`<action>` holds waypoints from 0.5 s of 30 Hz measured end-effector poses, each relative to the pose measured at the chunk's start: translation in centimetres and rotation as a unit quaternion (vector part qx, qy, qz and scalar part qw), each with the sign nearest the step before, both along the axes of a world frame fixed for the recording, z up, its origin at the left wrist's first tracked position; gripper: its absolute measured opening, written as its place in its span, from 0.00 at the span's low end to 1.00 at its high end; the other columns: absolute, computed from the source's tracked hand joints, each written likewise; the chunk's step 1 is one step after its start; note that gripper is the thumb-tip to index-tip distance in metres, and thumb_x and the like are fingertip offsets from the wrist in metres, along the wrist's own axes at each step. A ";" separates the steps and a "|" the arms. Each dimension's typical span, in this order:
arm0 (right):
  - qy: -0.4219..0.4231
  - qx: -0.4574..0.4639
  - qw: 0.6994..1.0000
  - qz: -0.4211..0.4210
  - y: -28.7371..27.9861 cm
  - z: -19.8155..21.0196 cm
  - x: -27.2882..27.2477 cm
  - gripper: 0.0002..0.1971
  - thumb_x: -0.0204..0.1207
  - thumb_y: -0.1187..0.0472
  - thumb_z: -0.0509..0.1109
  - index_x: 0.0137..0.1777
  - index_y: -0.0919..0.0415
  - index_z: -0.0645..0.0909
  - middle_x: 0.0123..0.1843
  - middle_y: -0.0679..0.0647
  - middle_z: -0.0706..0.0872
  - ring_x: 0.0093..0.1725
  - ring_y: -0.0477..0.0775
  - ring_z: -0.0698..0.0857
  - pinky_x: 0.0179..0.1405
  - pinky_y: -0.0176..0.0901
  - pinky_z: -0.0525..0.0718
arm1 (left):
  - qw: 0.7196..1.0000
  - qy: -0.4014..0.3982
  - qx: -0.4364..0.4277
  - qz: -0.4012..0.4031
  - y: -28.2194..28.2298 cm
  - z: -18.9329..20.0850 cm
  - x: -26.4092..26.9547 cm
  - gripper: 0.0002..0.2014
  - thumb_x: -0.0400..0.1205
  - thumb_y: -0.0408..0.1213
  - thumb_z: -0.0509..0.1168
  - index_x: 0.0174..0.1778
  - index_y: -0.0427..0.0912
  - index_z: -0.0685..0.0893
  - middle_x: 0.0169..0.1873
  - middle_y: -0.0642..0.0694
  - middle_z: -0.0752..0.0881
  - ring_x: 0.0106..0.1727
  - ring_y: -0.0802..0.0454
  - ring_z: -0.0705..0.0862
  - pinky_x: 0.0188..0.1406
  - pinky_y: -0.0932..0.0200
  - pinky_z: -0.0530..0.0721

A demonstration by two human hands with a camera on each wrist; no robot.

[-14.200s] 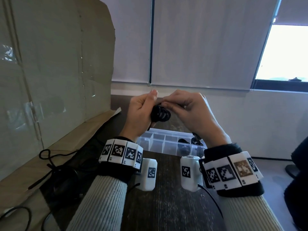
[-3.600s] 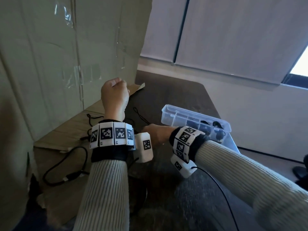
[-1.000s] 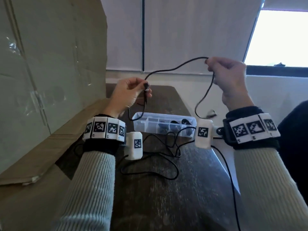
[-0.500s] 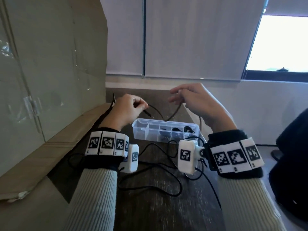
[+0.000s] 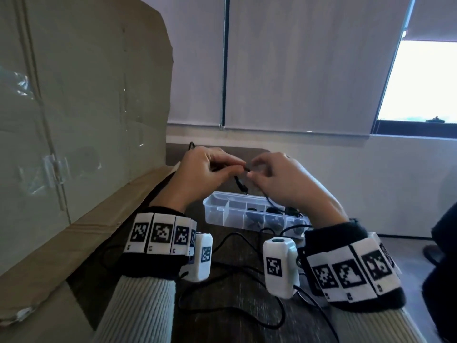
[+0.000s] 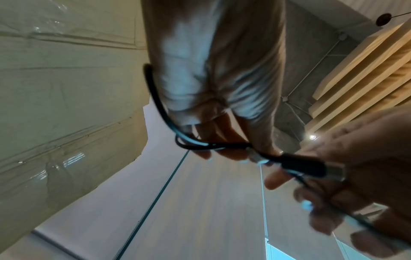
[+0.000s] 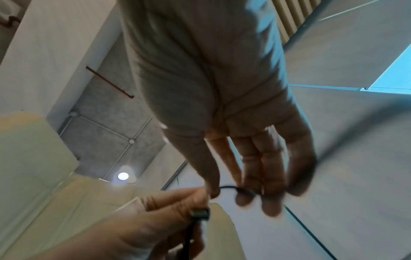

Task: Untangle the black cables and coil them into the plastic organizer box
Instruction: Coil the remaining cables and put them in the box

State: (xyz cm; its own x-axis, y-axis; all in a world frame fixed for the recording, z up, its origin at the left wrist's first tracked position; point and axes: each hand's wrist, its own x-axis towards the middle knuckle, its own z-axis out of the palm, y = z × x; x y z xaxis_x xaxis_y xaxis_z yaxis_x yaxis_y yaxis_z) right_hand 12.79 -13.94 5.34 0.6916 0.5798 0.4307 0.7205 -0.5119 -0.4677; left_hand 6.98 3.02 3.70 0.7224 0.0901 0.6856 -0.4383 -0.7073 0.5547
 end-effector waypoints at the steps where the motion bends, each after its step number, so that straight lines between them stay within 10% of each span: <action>1: 0.002 0.029 1.000 0.000 0.0 0.0 0.2 0.09 0.81 0.54 0.67 0.55 0.53 0.87 0.45 0.51 0.86 0.43 0.50 0.82 0.45 0.40 0.75 | 0.999 -0.015 -0.020 -0.022 -0.2 -0.1 0.0 0.10 0.73 0.35 0.77 0.49 0.46 0.91 0.43 0.52 0.91 0.47 0.60 0.89 0.52 0.64 0.85; 5: 0.033 0.191 0.981 -0.007 -0.4 0.3 1.2 0.11 0.80 0.59 0.67 0.38 0.53 0.88 0.32 0.51 0.86 0.35 0.51 0.83 0.43 0.51 0.84 | 0.991 -0.125 -0.050 0.012 -1.5 -0.3 0.9 0.23 0.62 0.34 0.83 0.53 0.45 0.88 0.45 0.48 0.90 0.47 0.58 0.89 0.55 0.61 0.86; 10: 0.097 0.338 0.936 0.003 -1.2 0.8 1.4 0.13 0.84 0.62 0.62 0.40 0.52 0.85 0.36 0.49 0.88 0.35 0.49 0.86 0.40 0.41 0.84 | 0.965 -0.222 -0.096 0.098 -2.5 -0.2 0.7 0.11 0.68 0.44 0.81 0.36 0.43 0.88 0.28 0.51 0.88 0.29 0.58 0.87 0.35 0.65 0.86; 15: 0.138 0.331 0.930 0.076 -1.2 1.2 0.7 0.12 0.85 0.66 0.61 0.44 0.56 0.85 0.42 0.52 0.89 0.35 0.41 0.84 0.30 0.24 0.77 | 0.940 0.201 -0.276 0.018 -2.9 0.7 -0.3 0.31 0.77 0.62 0.63 0.39 0.32 0.88 0.32 0.39 0.91 0.35 0.47 0.91 0.33 0.59 0.89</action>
